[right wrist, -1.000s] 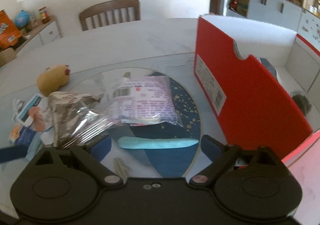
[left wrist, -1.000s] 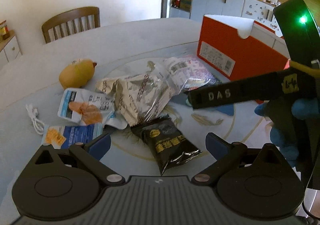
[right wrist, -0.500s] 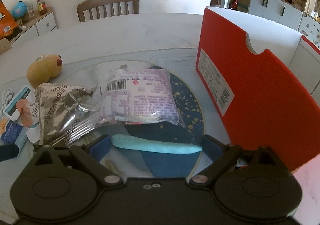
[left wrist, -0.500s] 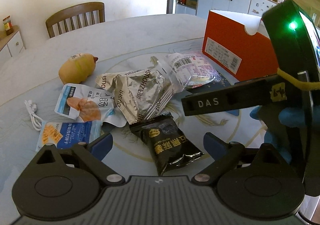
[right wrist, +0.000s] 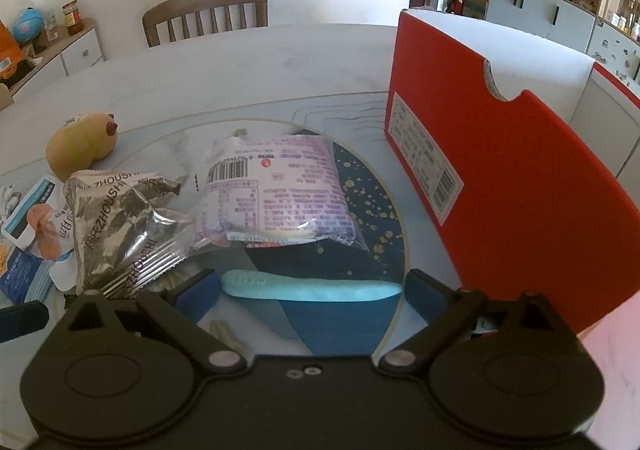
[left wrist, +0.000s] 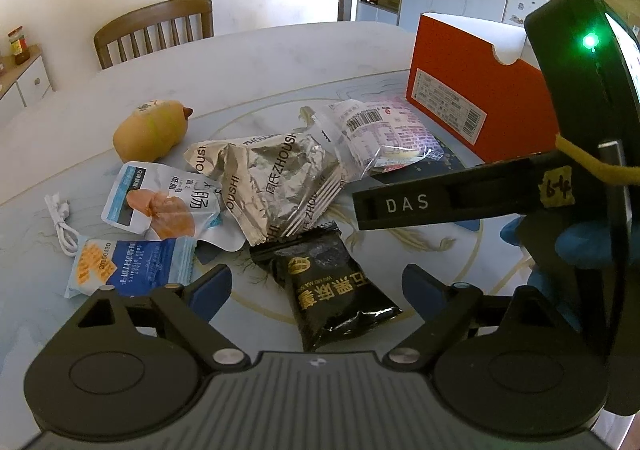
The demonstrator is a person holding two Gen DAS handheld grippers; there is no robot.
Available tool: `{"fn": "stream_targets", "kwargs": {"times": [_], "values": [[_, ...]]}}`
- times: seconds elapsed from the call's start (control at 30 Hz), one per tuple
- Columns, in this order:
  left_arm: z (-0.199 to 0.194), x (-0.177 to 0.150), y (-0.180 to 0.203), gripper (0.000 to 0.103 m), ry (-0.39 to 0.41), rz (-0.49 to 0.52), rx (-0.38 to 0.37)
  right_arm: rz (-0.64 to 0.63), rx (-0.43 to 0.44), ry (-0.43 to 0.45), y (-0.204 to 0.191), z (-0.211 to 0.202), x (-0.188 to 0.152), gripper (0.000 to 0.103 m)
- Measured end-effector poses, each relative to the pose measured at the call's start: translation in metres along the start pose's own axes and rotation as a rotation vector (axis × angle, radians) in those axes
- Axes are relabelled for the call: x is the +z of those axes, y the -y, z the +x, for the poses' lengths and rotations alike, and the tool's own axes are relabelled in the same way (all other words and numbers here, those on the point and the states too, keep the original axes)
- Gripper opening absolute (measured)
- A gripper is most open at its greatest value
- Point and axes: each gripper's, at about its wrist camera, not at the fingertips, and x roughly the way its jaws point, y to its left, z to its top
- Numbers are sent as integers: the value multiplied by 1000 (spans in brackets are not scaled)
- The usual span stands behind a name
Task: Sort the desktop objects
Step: 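Grasp the black snack packet with the left tool while the right tool grasps the teal stick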
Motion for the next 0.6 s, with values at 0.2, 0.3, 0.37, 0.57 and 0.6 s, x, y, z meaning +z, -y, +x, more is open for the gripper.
{"fn": "stream_targets", "kwargs": {"times": [0.2, 0.3, 0.37, 0.57, 0.6], "values": [[4, 0, 2, 71, -23, -5, -6, -9, 5, 0, 1, -1, 0, 98], [4, 0, 4, 61, -26, -1, 7, -12, 7, 1, 1, -2, 0, 98], [4, 1, 4, 52, -25, 2, 10, -7, 13, 0, 2, -2, 0, 98], [3, 3, 0, 36, -25, -21, 20, -2, 24, -2, 3, -4, 0, 97], [3, 4, 0, 35, -25, -23, 20, -3, 25, -2, 4, -5, -1, 97]]}}
